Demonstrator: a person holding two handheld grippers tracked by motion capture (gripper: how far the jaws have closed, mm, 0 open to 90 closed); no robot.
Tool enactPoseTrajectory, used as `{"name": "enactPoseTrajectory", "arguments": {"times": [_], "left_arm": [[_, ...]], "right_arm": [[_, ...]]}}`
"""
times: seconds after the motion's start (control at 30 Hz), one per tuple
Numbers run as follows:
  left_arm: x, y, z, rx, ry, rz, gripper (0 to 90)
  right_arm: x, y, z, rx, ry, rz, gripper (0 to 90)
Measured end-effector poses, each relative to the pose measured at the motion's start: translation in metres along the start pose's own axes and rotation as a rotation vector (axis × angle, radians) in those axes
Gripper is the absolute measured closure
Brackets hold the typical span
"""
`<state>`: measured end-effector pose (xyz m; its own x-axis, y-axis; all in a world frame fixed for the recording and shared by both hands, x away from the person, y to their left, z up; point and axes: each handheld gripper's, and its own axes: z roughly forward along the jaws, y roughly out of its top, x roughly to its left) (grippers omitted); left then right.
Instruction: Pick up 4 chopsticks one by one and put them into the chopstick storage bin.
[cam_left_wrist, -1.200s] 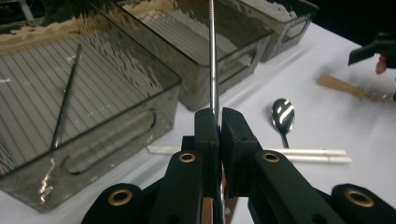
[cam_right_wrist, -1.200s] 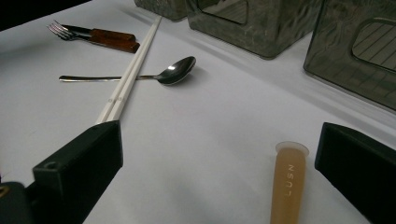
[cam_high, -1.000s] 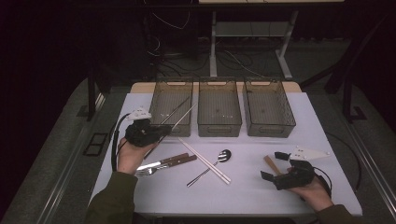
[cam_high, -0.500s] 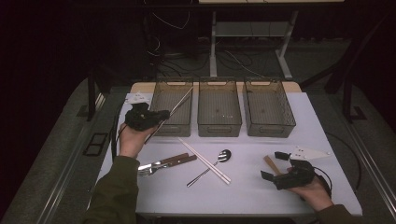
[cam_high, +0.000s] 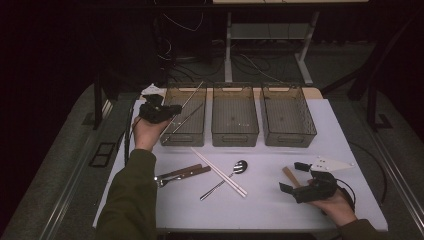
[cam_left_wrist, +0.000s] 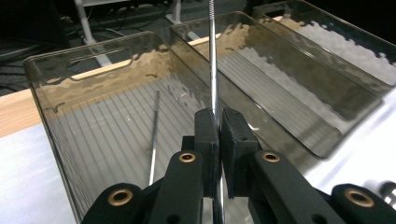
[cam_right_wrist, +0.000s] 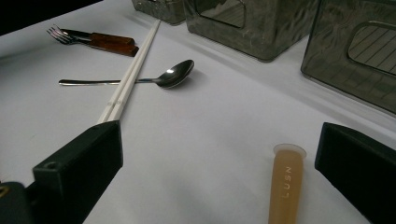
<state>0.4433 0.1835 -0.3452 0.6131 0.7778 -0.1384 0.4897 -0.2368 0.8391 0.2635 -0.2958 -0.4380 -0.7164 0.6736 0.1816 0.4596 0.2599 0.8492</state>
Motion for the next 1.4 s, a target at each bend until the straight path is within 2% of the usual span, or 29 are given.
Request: {"name": "enactPoseTrajectory", "arguments": {"times": [0.23,0.33,0.53,0.67,0.9,1.1,1.2,1.27,1.33,1.4], "left_arm": [[0.009,0.006,0.02,0.025,0.039,-0.004,85.1],[0.011,0.007,0.027,0.04,0.058,0.008,85.1],[0.016,0.006,0.036,0.029,0.082,0.01,85.1],[0.02,0.002,0.043,0.036,0.089,-0.006,85.1],[0.02,-0.004,0.054,0.094,0.087,0.007,85.0],[0.019,-0.007,0.062,0.154,0.104,0.023,84.8],[0.019,-0.007,0.065,0.172,0.109,0.008,84.4],[0.019,-0.007,0.065,0.169,0.123,0.007,82.7],[0.019,-0.007,0.065,0.178,0.138,0.013,72.9],[0.019,-0.007,0.065,0.173,0.134,0.012,67.5]], "right_arm": [[-0.001,0.001,0.0,-0.009,0.006,0.007,1.1],[0.0,0.001,-0.001,-0.012,0.008,0.005,1.0],[0.001,0.001,-0.001,-0.012,0.014,0.001,1.1],[0.001,0.001,-0.001,-0.013,0.016,0.0,1.1],[0.001,0.001,-0.001,-0.016,0.014,-0.004,1.0],[0.001,0.001,-0.001,-0.014,0.015,0.0,1.0],[0.001,0.001,-0.001,-0.014,0.014,0.001,1.1],[0.001,0.001,-0.001,-0.016,0.015,-0.004,1.0],[0.001,0.001,-0.001,-0.015,0.016,-0.002,1.1],[0.001,0.001,-0.001,-0.015,0.016,-0.002,1.0]]}}
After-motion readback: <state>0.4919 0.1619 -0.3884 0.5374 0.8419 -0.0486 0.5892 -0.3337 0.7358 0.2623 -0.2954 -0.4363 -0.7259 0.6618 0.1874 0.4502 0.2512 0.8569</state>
